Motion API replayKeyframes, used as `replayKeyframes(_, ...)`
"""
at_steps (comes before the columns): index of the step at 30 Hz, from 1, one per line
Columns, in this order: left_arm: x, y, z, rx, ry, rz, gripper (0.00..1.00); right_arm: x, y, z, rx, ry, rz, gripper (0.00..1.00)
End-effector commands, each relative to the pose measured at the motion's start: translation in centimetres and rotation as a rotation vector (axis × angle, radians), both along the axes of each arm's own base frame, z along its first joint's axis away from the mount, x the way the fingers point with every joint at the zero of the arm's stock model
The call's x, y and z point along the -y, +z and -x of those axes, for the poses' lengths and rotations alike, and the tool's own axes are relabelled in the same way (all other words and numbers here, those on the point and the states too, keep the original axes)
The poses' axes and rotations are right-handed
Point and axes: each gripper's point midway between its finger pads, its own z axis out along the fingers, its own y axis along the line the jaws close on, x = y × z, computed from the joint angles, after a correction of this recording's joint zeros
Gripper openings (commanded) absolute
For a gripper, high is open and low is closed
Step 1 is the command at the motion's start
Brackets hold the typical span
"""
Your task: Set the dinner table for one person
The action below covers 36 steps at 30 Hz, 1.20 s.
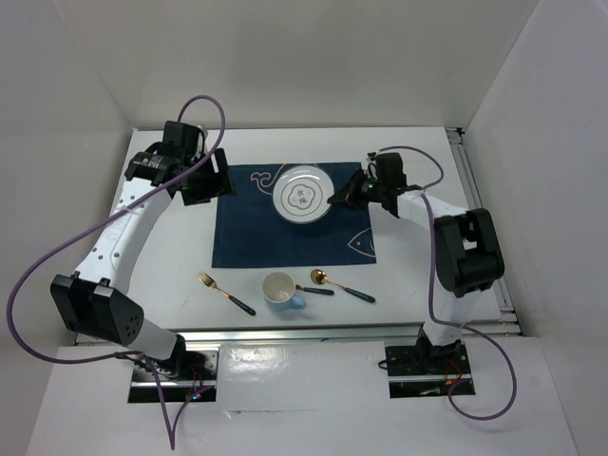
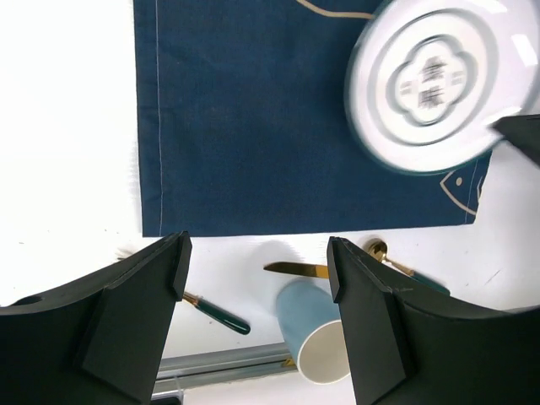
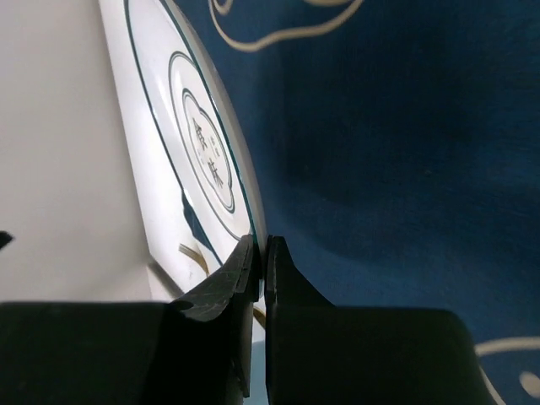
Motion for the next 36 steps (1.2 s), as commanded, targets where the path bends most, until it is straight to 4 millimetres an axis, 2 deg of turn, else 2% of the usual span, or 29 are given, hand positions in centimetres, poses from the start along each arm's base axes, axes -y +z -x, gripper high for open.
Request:
replayKeyframes(1, -0.1, 2.8, -0.1, 0.081, 0.031, 0.014, 0.83, -2.9, 0.9, -0.8, 0.019, 0.106, -0.055, 0.00)
replayKeyframes(3, -0.2, 2.7, 0.1, 0.079, 0.031, 0.014, 0.83, -3.4, 0.5, -1.3, -0.006, 0.128, -0.077, 0.00)
replayKeyframes(4, 0.0, 2.7, 0.2, 0.078, 0.025, 0.020, 0.83, -4.0, -1.1, -1.2, -0.049, 0.138, -0.081, 0.00)
replayKeyframes(5, -0.1, 2.3, 0.3, 0.066, 0.025, 0.018, 0.83, -4.0, -1.8, -1.3, -0.069, 0.138, -0.078, 0.00)
replayKeyframes(6, 0.1, 2.4, 0.4, 0.073, 0.018, 0.028, 0.83, -4.2, -1.8, -1.7, -0.076, 0.145, -0.082, 0.00)
replayKeyframes(11, 0.3, 2.4, 0.5, 0.071, 0.012, 0.035, 0.83, -5.2, -5.2, -1.0, -0.154, 0.170, -0.032, 0.00)
replayKeyframes(13, 0.3, 2.4, 0.5, 0.071, 0.012, 0.035, 0.83, -4.9, -5.4, -1.0, -0.152, 0.172, -0.009, 0.04)
replayKeyframes(14, 0.4, 2.1, 0.6, 0.061, 0.006, 0.040, 0.83, -4.7, -5.7, -1.2, -0.157, 0.154, 0.009, 0.25)
replayKeyframes(16, 0.5, 2.1, 0.7, 0.059, 0.000, 0.046, 0.83, -4.6, -6.5, -0.6, -0.171, 0.157, 0.050, 0.51)
replayKeyframes(17, 0.5, 1.8, 0.8, 0.050, 0.000, 0.045, 0.83, -4.1, -6.5, -0.8, -0.166, 0.135, 0.080, 0.68)
replayKeyframes(18, 0.5, 1.8, 0.8, 0.050, 0.000, 0.045, 0.83, -3.8, -6.8, -0.6, -0.196, 0.123, 0.101, 0.73)
replayKeyframes(19, 0.5, 1.5, 0.7, 0.041, 0.000, 0.043, 0.83, -3.8, -6.1, -0.6, -0.167, 0.135, 0.128, 0.77)
replayKeyframes(21, 0.5, 1.1, 0.8, 0.034, -0.006, 0.035, 0.83, -2.6, -5.6, -0.5, -0.160, 0.094, 0.195, 0.86)
replayKeyframes(23, 0.8, 0.7, 1.0, 0.022, -0.015, 0.033, 0.83, -1.5, -4.7, -0.9, -0.120, 0.059, 0.259, 0.91)
replayKeyframes(24, 0.8, 0.7, 1.0, 0.022, -0.016, 0.033, 0.83, -1.0, -2.9, -0.8, -0.085, 0.046, 0.274, 0.94)
replayKeyframes(26, 0.7, 0.3, 1.1, 0.015, -0.022, 0.026, 0.83, 0.3, -2.4, -0.3, -0.060, 0.022, 0.338, 1.00)
replayKeyframes(27, 0.7, 0.3, 1.1, 0.015, -0.023, 0.025, 0.83, 0.7, -0.6, 0.1, -0.020, 0.017, 0.344, 1.00)
replayKeyframes(28, 0.5, 0.3, 1.1, 0.017, -0.016, 0.017, 0.83, 0.9, -0.1, 0.8, -0.007, 0.028, 0.353, 1.00)
replayKeyframes(29, 0.2, 0.1, 1.2, 0.010, -0.013, -0.002, 0.83, 1.4, -0.5, 1.8, 0.008, 0.057, 0.381, 1.00)
replayKeyframes(30, -0.1, 0.0, 1.2, 0.015, -0.014, -0.020, 0.83, 0.6, 1.6, 3.1, 0.072, 0.104, 0.368, 1.00)
replayKeyframes(31, -0.5, 0.0, 1.1, 0.020, -0.008, -0.042, 0.83, -0.2, 2.3, 4.1, 0.115, 0.163, 0.358, 1.00)
replayKeyframes(32, -1.6, 0.1, 0.9, 0.029, 0.019, -0.095, 0.83, -0.8, 2.4, 5.4, 0.157, 0.241, 0.366, 1.00)
replayKeyframes(33, -2.0, 0.1, 0.8, 0.032, 0.033, -0.113, 0.83, -3.1, 3.1, 7.4, 0.188, 0.329, 0.357, 1.00)
replayKeyframes(34, -2.3, -0.1, 0.9, 0.017, 0.033, -0.138, 0.83, -4.0, 3.6, 9.3, 0.196, 0.386, 0.367, 1.00)
replayKeyframes(36, -3.1, 0.2, 0.4, 0.020, 0.059, -0.160, 0.83, -5.6, 3.7, 11.0, 0.222, 0.444, 0.437, 1.00)
